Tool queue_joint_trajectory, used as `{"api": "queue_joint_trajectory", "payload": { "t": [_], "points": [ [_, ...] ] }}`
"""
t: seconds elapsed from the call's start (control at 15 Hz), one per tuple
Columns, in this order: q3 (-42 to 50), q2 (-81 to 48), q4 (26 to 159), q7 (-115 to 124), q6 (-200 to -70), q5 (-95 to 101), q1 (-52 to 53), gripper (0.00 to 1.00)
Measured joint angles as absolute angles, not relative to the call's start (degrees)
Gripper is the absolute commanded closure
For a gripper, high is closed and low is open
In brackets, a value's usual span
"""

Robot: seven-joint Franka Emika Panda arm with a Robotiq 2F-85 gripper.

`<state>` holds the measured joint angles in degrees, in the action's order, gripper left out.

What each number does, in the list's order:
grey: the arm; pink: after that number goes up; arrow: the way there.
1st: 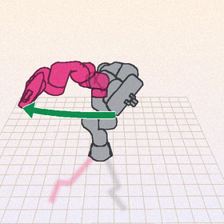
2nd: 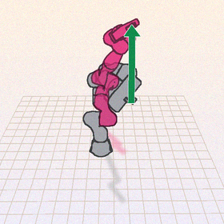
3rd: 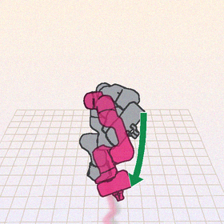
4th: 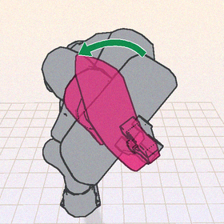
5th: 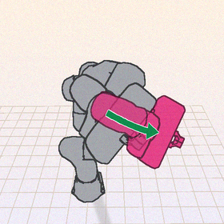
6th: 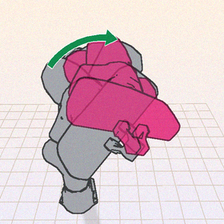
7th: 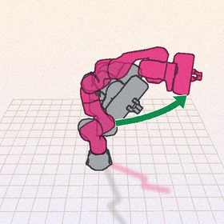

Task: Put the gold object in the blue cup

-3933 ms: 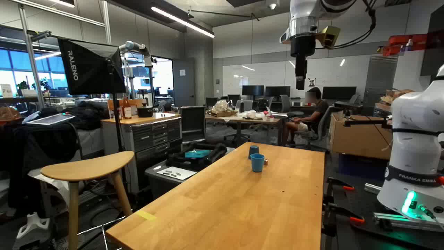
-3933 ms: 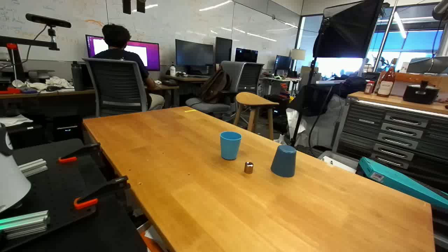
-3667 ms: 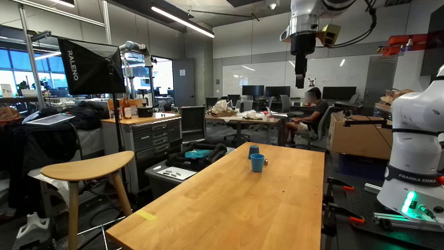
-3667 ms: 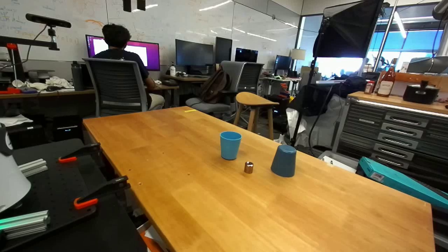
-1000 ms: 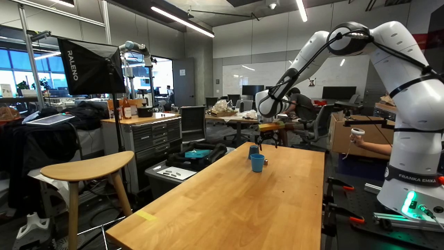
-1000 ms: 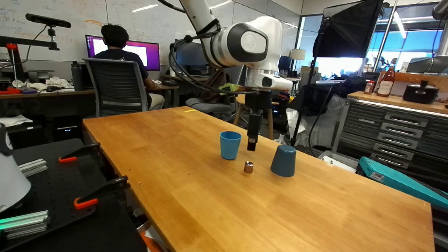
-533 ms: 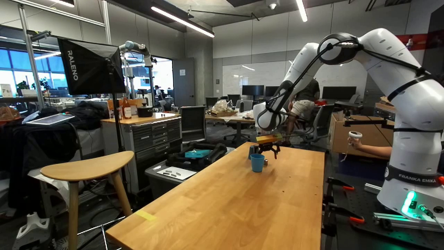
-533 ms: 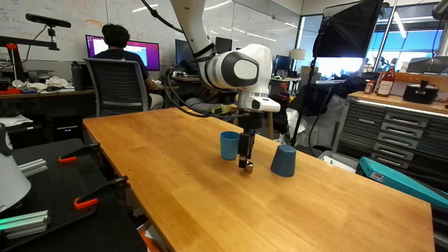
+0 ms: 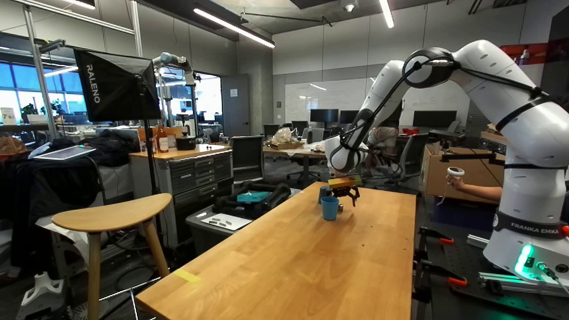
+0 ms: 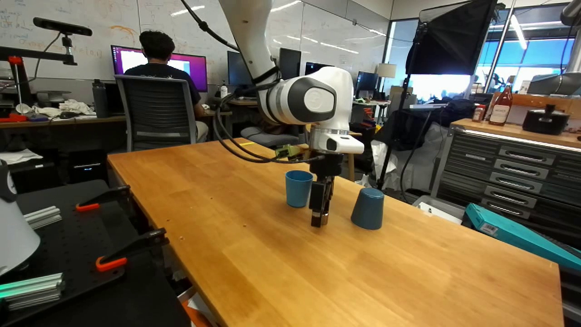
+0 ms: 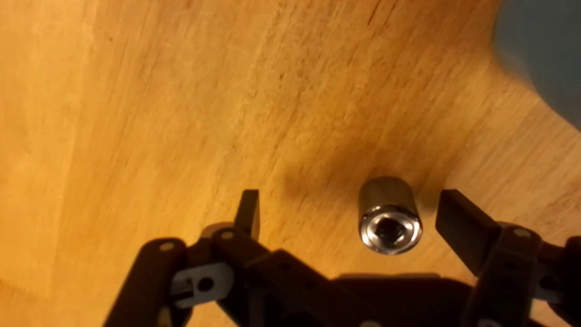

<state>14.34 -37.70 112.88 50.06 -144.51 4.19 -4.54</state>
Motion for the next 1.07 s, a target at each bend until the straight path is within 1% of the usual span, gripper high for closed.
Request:
{"api": "queue_joint_trajectory", "payload": {
  "t": [0.07, 0.13, 0.2, 0.33, 0.4, 0.47, 0.53, 0.6, 0.67, 0.8, 0.87, 0.93, 1.07],
  "points": [
    [14.5, -37.8, 112.6, 50.2, -144.5, 4.2, -4.5, 0.26],
    [14.8, -37.8, 112.5, 50.2, -144.5, 4.2, -4.5, 0.32],
    [15.0, -37.9, 112.3, 50.3, -144.6, 4.2, -4.5, 0.42],
    [15.2, -38.0, 112.3, 50.4, -144.8, 4.2, -4.5, 0.58],
    [15.2, -38.1, 112.3, 50.5, -144.9, 4.2, -4.5, 0.65],
    [15.2, -38.2, 112.3, 50.5, -145.0, 4.2, -4.5, 0.68],
    [15.2, -38.2, 112.3, 50.6, -145.4, 4.2, -4.4, 0.3],
    [15.2, -38.2, 112.2, 50.6, -145.7, 4.2, -4.3, 0.34],
    [15.2, -38.2, 112.2, 50.7, -145.7, 4.2, -4.2, 0.34],
    [15.2, -38.3, 112.2, 50.8, -145.8, 4.2, -4.1, 0.22],
    [15.3, -38.4, 112.2, 50.8, -145.8, 4.2, -4.1, 0.14],
    [15.4, -38.6, 112.2, 50.8, -145.8, 4.2, -4.1, 0.51],
    [15.4, -38.8, 112.2, 50.8, -145.8, 4.2, -4.1, 0.52]
  ]
}}
